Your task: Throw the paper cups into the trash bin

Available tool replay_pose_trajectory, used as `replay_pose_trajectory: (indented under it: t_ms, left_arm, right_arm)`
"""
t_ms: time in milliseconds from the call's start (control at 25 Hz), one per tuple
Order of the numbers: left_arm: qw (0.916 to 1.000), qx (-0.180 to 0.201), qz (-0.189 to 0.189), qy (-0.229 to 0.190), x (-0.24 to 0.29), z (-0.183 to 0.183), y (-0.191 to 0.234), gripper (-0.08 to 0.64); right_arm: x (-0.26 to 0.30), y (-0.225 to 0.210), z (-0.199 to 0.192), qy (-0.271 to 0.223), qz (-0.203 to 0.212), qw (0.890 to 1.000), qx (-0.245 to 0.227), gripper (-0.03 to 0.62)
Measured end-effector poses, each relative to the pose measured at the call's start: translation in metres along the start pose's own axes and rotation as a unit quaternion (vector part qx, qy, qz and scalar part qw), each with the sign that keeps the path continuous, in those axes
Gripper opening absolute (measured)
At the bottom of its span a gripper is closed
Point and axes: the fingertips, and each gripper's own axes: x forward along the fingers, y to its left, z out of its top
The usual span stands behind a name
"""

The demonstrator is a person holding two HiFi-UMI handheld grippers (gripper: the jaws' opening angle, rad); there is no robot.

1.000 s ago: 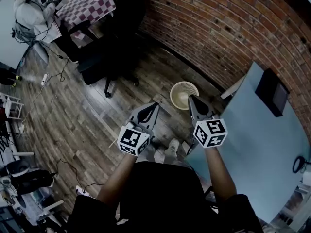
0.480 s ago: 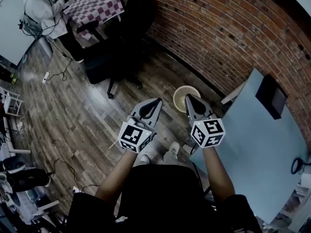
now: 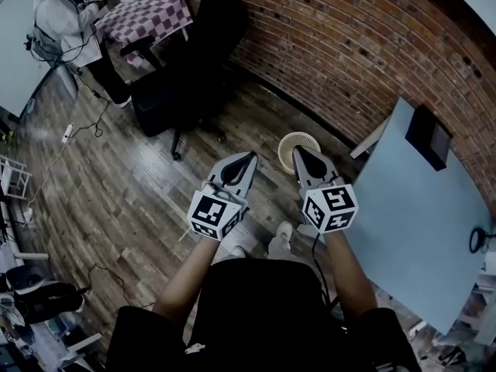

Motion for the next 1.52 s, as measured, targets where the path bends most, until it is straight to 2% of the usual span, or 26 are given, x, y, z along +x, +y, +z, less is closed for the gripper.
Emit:
replay_pose_trajectory:
  t_ms: [600,960,1520]
  left_arm:
    - [0.9986,0.000,-0.045,-0.027,-0.053,0.005,0.007,0.009]
    - [0.9974,0.003,-0.064,-0.032,-0.082,0.005,0.005,0.009]
    - [0.9964,-0.007,-0.069,-0.049,-0.129,0.009,0.015,0.009]
  right_arm:
    - [-0.020,0.061,0.013,-0.033,-0.050,0.998,-0.011,-0.005]
    - [-0.032,0.096,0.008,-0.047,-0.059,0.997,-0.017,-0.005]
    - [-0.039,0.153,0.005,-0.050,-0.060,0.996,-0.032,-0.005]
